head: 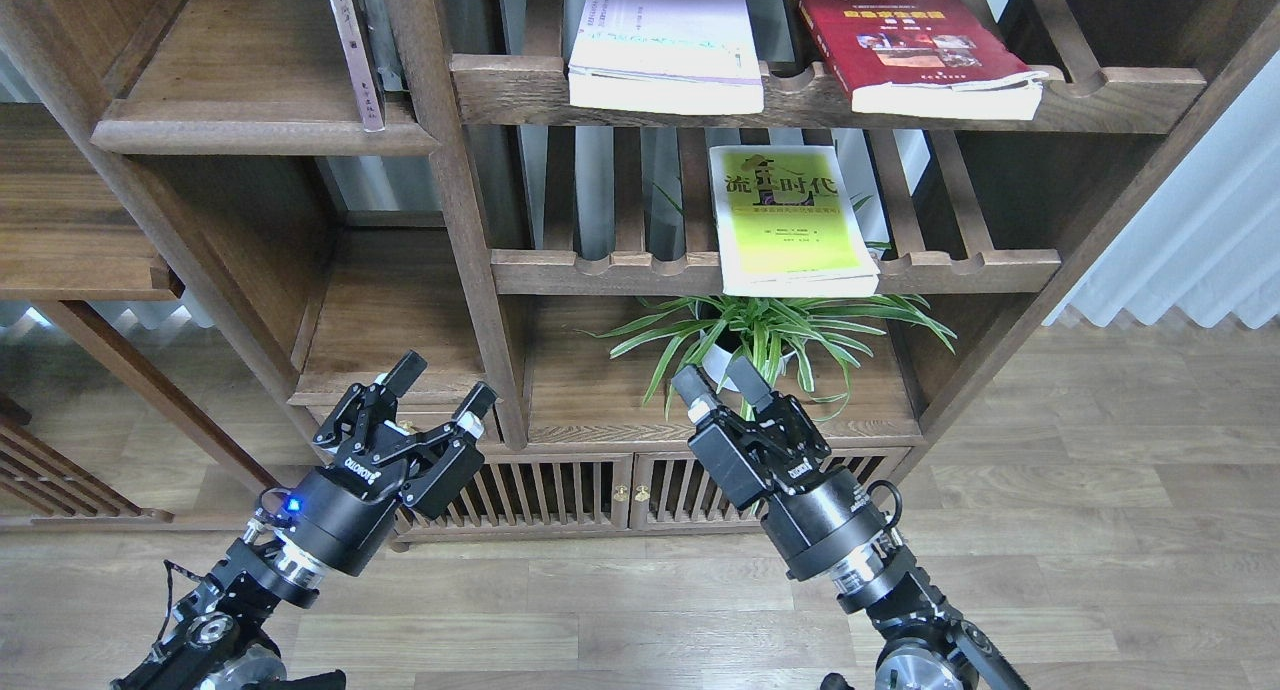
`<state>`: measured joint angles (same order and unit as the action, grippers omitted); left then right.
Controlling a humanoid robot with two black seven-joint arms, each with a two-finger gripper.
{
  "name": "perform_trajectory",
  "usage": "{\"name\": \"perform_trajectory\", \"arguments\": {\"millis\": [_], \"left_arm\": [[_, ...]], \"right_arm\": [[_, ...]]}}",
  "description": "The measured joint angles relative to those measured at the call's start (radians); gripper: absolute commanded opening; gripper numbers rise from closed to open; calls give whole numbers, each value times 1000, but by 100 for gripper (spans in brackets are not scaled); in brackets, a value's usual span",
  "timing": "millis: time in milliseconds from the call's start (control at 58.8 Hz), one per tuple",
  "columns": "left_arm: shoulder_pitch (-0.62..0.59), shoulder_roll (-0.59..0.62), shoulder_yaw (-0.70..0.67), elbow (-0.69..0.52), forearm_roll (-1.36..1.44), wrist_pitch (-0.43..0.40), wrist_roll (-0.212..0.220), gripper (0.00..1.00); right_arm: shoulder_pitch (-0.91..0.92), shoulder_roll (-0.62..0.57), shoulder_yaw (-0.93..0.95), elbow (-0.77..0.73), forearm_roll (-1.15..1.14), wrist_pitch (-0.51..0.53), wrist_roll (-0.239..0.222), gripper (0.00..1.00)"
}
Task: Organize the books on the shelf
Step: 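Raise both grippers toward the shelf, opening them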
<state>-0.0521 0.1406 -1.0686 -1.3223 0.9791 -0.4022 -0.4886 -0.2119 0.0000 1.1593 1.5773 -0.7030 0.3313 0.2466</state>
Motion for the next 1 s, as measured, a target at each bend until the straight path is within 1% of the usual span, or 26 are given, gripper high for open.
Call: {"name": "perform_trajectory", "arguments": {"millis": [85, 204, 408, 596, 681, 834, 1004], "left_arm": [[0, -4, 0, 0, 0, -2, 0, 100], [0, -9, 2, 0, 0, -2, 0, 100], [0, -12, 19, 0, -11, -10, 0, 100], [1, -23, 45, 0, -67, -70, 0, 100], [1, -25, 46, 0, -119, -83, 0, 100], [1, -25, 36, 1, -186, -86, 0, 100], [0, -24, 30, 2, -282, -86, 0, 100]], "right_arm": [[4, 0, 0, -16, 36, 52, -5, 100], [24, 0, -2, -38, 88, 83, -6, 100], [34, 0, -1, -43, 154, 90, 0, 100], [30, 0, 2, -43, 158, 92, 4, 100], [30, 0, 3, -43, 159, 94, 4, 100], [29, 0, 0, -43, 166, 95, 4, 100], [30, 0, -1, -43, 242, 95, 4, 100]]}}
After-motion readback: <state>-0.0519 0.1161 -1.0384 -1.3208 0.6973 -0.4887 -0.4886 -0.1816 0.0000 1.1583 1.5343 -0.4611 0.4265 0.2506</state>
